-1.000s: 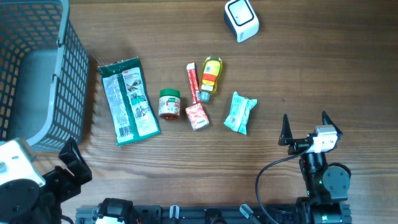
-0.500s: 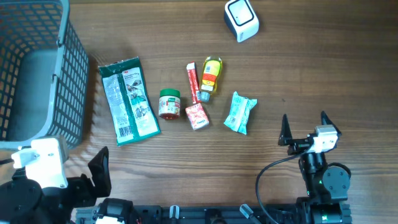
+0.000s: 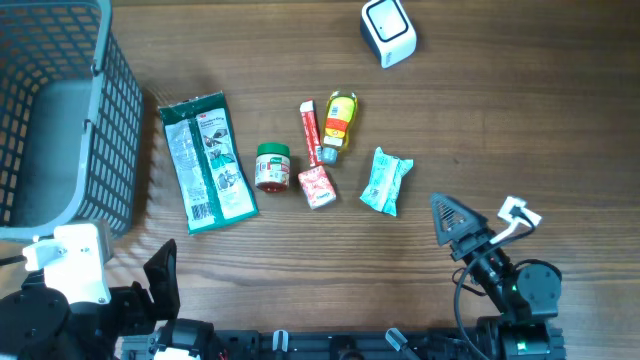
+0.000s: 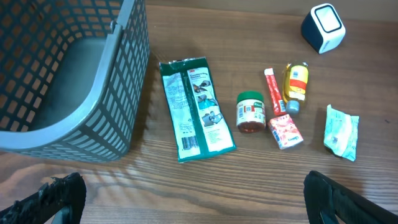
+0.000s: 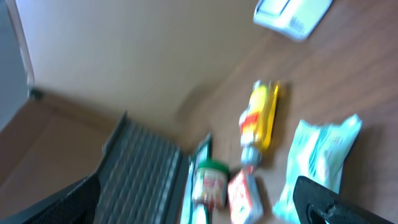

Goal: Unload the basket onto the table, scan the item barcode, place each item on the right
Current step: 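Reach the right gripper to the light-green wipes pack and grasp it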

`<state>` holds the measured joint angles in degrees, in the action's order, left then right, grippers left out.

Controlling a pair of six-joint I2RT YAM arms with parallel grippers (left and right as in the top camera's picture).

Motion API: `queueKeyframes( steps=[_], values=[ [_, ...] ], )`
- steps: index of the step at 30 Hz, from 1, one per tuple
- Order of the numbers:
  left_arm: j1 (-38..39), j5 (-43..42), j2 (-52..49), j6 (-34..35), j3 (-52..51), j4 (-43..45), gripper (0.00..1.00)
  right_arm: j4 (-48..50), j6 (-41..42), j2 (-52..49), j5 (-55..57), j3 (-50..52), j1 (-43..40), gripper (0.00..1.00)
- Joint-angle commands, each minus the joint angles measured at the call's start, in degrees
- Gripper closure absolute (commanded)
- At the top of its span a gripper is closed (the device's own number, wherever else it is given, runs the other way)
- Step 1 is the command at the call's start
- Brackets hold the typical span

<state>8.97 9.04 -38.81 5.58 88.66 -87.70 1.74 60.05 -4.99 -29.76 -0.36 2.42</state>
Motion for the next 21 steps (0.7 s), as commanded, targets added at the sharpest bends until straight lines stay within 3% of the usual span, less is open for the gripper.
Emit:
queueKeyframes(
  steps=[1,4,8,13,16,21],
  values=[
    [-0.2,-0.9,0.1,-1.1,0.0,-0.1,0.0,0.3,-6.6,-5.4,-10.2,-2.0,-0.1,0.01],
    [-0.2,-0.9,0.1,-1.1,0.0,-0.1,0.0,-0.9,-13.8,-12.8,-11.1,-7.4,-0.1,0.01],
    [-0.2,-0.9,0.1,-1.1,0.0,-0.1,0.0,-12.3,-26.5,-29.2,-10.1,-20.4,-0.1,0.06],
    [-0.2,-0.9,0.1,-1.1,0.0,-0.1,0.0,-28.1,-35.0,-50.6,-2.8,-33.9,-0.1,0.09],
    [-0.2,-0.9,0.1,-1.1,0.0,-0.1,0.0,-28.5,-37.6,-61.5,-2.7,-37.3,0.0,0.15],
    [-0.2,-0.9,0.1,-1.1,0.0,-0.1,0.0,-23.1,-37.5,-76.7,-4.3,-39.9,0.3,0.16]
  ],
)
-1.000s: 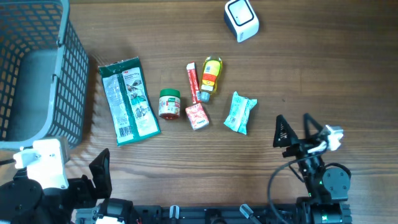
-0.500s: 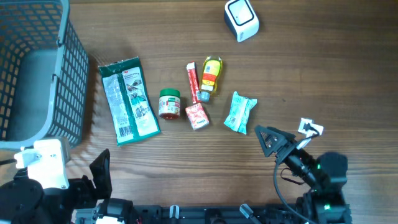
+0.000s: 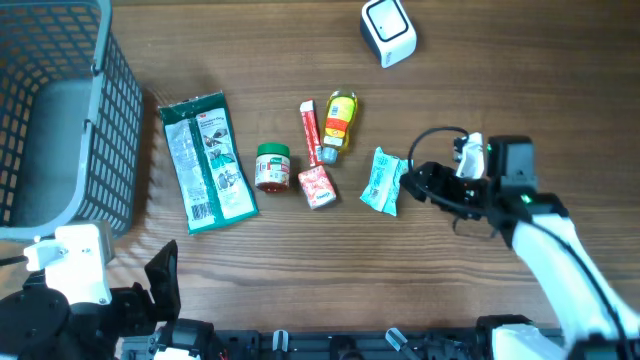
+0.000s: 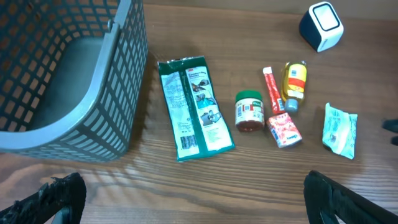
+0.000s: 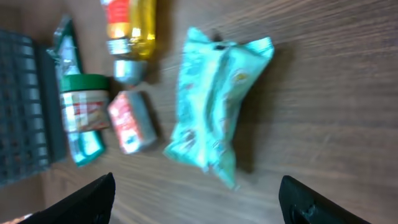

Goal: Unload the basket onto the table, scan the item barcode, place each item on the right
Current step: 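Reach the right gripper to the light-green wipes pack and grasp it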

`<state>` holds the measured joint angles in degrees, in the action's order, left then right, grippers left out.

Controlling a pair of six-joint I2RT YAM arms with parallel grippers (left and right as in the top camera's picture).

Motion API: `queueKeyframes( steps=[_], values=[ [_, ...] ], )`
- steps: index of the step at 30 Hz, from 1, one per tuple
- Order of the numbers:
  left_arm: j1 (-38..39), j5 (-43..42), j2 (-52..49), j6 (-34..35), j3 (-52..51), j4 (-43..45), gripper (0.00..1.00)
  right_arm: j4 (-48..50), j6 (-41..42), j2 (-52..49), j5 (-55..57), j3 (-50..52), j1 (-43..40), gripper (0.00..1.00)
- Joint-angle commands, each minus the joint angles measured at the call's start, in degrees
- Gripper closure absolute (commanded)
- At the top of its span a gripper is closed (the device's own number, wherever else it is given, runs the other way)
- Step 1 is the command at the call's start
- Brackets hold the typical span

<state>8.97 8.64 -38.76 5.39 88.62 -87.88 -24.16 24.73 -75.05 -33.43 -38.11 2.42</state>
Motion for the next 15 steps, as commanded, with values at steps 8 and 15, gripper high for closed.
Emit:
queueKeyframes(
  steps=[8,15],
  values=[
    [-0.2,-0.5,0.0,-0.9,0.0,0.1,0.0,14.9,1.0,-15.4,-0.4,-2.2,4.7,0.16],
    [-0.2,-0.5,0.0,-0.9,0.0,0.1,0.0,19.7,2.5,-21.3,3.2,-2.2,4.8,0.28]
  ],
)
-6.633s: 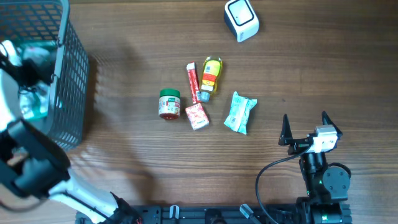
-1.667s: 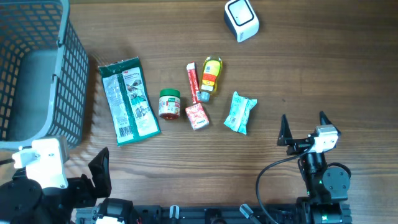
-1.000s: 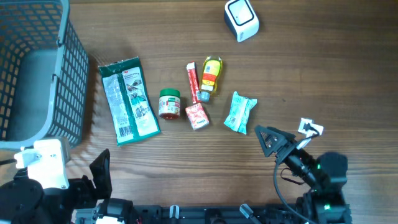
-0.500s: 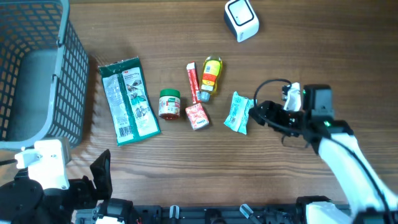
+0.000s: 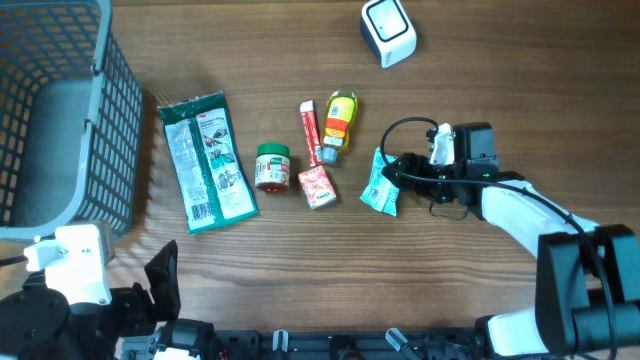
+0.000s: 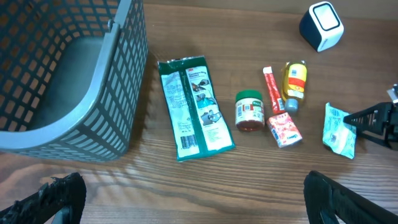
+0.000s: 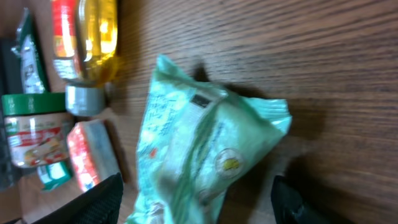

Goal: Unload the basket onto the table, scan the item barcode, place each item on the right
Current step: 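Reach the right gripper to the light-green wipes pack and grasp it, then lift the wipes pack and carry it up toward the white scanner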

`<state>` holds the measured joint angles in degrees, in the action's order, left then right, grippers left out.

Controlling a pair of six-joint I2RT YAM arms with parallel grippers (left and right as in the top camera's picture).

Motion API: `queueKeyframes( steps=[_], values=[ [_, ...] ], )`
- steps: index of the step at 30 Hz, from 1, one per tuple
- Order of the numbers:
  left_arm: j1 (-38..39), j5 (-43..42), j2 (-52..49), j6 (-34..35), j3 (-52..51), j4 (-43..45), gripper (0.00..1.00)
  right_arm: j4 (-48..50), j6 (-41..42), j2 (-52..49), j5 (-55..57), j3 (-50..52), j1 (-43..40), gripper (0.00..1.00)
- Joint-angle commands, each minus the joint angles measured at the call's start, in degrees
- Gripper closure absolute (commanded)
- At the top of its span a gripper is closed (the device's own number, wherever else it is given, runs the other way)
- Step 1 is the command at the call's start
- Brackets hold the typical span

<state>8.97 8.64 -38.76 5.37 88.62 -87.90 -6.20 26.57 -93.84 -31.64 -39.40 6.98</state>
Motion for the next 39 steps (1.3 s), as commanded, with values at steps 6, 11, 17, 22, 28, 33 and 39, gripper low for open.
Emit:
queueKeyframes(
  steps=[6,11,17,22,28,33,39],
  values=[
    [-0.2,-0.5,0.0,-0.9,0.0,0.1,0.0,3.6,0.9,-4.5,2.3,-0.9,0.2,0.59],
    [-0.2,-0.5,0.0,-0.9,0.0,0.1,0.0,4.9,2.1,-4.5,2.0,-0.9,0.2,0.95],
    [-0.2,-0.5,0.0,-0.9,0.0,0.1,0.0,9.6,4.8,-4.3,-5.5,-0.9,0.2,0.96],
    [-0.2,-0.5,0.0,-0.9,0.0,0.1,0.0,13.7,12.6,1.6,-8.3,-0.9,0.2,0.96],
    [-0.2,-0.5,0.0,-0.9,0.0,0.1,0.0,9.1,21.6,14.1,-7.2,-3.5,0.1,0.95],
    [-0.2,-0.5,0.0,-0.9,0.0,0.1,0.0,-18.0,14.4,16.1,0.6,-18.9,0.2,0.95],
    [-0.2,-0.5,0.0,-0.9,0.0,0.1,0.0,-23.4,12.3,16.0,3.6,-28.4,4.1,0.96]
  ],
)
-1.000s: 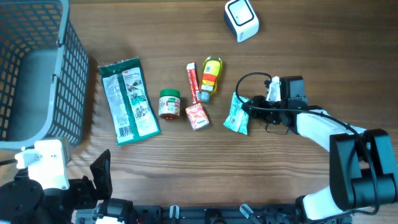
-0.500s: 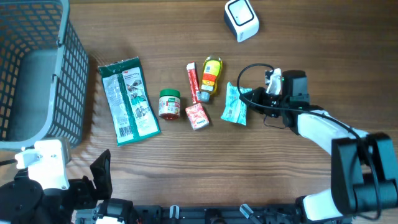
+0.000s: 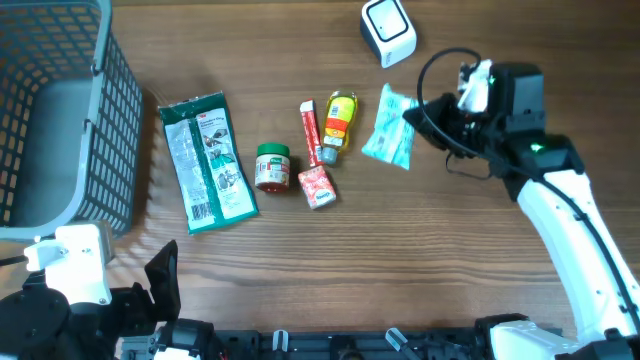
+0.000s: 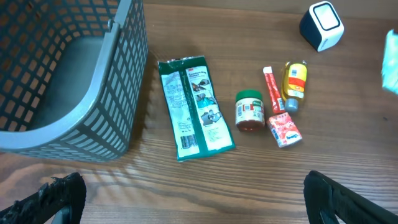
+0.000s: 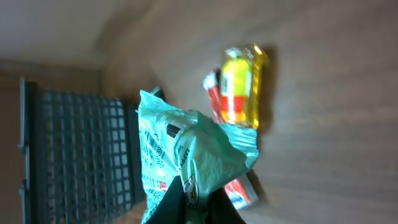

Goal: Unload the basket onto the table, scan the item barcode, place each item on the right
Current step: 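Lift the wipes pack and carry it up toward the white scanner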

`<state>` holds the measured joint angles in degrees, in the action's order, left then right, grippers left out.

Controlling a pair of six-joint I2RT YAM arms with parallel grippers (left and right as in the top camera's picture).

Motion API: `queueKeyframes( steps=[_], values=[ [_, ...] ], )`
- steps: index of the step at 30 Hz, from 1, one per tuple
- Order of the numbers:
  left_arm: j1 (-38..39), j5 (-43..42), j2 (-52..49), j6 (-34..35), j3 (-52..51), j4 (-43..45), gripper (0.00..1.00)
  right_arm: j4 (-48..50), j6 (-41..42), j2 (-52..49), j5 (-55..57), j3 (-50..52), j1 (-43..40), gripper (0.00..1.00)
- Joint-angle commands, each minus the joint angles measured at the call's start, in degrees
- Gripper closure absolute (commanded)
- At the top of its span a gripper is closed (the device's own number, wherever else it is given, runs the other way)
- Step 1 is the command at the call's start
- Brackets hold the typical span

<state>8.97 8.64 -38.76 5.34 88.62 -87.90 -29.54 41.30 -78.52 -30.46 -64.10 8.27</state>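
Note:
My right gripper (image 3: 412,118) is shut on a mint-green packet (image 3: 390,125), which hangs above the table to the right of the yellow bottle (image 3: 341,117). In the right wrist view the packet (image 5: 180,155) fills the space above the pinching fingertips (image 5: 176,200). The white barcode scanner (image 3: 388,31) stands at the far edge, just beyond the packet. My left gripper (image 4: 193,199) rests open at the near left edge with nothing between its fingers.
On the table lie a long green pouch (image 3: 207,160), a green-lidded jar (image 3: 272,166), a red tube (image 3: 310,132) and a small red box (image 3: 317,186). A grey mesh basket (image 3: 60,110) stands at the far left.
The right gripper, then open around the green packet on the table, is now shut on it and holds it raised and farther back, near the scanner. The left arm is unchanged.
The right gripper first stood open at the near right edge, away from the items. Then it was beside the green packet, then with its fingers around it on the table. Now the packet is gripped and lifted toward the scanner.

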Motion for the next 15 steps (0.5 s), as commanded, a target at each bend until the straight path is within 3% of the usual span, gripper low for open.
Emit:
queueKeyframes(
  steps=[1,15],
  values=[
    [-0.2,-0.5,0.0,-0.9,0.0,0.1,0.0,0.1,-2.6,0.6,3.2,-4.0,4.2,0.96],
    [-0.2,-0.5,0.0,-0.9,0.0,0.1,0.0,-0.2,-3.6,-1.9,3.7,-4.0,8.8,0.95]
  ],
)
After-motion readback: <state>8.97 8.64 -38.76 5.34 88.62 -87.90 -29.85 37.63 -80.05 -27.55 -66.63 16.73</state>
